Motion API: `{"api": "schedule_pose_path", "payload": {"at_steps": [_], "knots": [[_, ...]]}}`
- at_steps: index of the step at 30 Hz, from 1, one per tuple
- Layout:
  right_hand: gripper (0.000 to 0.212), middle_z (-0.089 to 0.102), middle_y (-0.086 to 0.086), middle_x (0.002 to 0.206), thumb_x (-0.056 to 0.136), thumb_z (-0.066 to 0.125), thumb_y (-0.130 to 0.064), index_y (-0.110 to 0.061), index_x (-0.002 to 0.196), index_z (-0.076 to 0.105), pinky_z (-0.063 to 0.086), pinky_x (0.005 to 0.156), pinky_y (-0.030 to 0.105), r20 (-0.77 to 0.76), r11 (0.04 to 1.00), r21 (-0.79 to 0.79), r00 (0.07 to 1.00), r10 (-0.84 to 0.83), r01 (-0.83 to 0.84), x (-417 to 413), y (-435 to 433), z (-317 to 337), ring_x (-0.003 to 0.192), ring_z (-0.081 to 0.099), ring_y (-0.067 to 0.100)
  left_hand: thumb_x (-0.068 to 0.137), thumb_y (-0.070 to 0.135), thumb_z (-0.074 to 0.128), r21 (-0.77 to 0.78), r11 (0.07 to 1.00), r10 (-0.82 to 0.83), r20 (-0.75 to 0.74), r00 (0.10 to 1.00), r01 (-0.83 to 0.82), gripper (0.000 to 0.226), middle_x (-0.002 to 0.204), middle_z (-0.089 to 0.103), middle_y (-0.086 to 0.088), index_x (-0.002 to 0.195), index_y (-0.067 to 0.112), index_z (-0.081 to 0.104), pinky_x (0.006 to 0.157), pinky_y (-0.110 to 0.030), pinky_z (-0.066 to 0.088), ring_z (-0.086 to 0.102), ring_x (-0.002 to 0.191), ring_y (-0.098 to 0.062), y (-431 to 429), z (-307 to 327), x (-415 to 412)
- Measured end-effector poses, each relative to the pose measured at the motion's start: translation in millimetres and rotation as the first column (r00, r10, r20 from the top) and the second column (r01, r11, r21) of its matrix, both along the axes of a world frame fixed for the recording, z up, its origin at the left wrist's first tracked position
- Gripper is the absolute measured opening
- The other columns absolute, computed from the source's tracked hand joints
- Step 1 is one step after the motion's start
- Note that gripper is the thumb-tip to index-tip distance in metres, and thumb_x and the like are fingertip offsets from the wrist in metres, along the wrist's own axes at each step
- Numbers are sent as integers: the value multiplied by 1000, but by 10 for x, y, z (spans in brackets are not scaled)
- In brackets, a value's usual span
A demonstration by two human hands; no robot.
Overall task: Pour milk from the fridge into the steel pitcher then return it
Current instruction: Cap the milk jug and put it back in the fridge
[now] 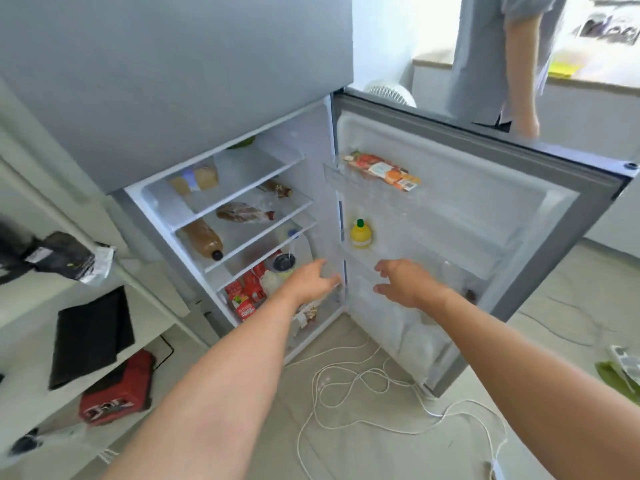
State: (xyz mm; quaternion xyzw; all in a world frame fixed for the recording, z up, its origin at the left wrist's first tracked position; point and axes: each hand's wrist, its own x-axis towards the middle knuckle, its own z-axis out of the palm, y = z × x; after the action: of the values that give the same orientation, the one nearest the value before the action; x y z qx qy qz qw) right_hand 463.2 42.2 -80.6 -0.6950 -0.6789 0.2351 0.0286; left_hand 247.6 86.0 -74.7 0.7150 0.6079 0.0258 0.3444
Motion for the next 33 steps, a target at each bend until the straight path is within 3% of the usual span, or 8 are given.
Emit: {"api": "schedule_pose_path", "payload": {"at_steps": [6,12,17,23,29,33], "knots": [[45,67,5,123,94,60,-39,-17,133,55,50,91,38,59,963,267,998,18,-33,-63,-177,891,111,61,29,95,61,48,101,995,-20,10,1000,19,75,161,37,-7,155,19,33,115,-41,33,39,145,-28,-76,490,-250],[49,58,7,134,94,58,-44,-14,133,56,39,104,41,126,812,579,975,-182,77,372,-319,1793,127,47,29,94,65,45,230,973,-32,86,996,11,74,157,42,-9,153,23,36,113,-44,37,42,143,-28,-73,829,-379],[71,40,11,146,88,54,-62,-21,144,40,40,103,51,226,853,470,903,-366,228,970,-280,2087,131,37,34,95,61,47,301,953,-14,128,992,-26,70,155,44,-9,152,22,38,111,-41,35,43,142,-28,-26,1117,-471],[86,51,15,137,83,47,-75,-24,149,26,38,104,49,318,895,304,851,-417,326,1300,-254,2025,126,47,38,94,63,48,364,926,69,112,991,-106,65,148,53,-7,146,23,45,107,-39,38,51,134,-28,195,1342,-623],[73,56,13,126,81,52,-73,-20,129,40,43,95,48,332,902,306,853,-402,306,1231,-225,2058,116,54,37,96,60,47,387,909,107,134,985,-152,64,146,54,-8,147,21,45,105,-40,39,52,132,-30,238,1453,-607],[54,57,8,116,83,56,-67,-18,103,42,45,88,47,289,893,359,877,-384,273,1084,-287,2065,109,54,33,96,60,46,399,901,118,153,981,-170,63,147,54,-7,145,21,45,106,-41,39,51,132,-30,213,1491,-572]]}}
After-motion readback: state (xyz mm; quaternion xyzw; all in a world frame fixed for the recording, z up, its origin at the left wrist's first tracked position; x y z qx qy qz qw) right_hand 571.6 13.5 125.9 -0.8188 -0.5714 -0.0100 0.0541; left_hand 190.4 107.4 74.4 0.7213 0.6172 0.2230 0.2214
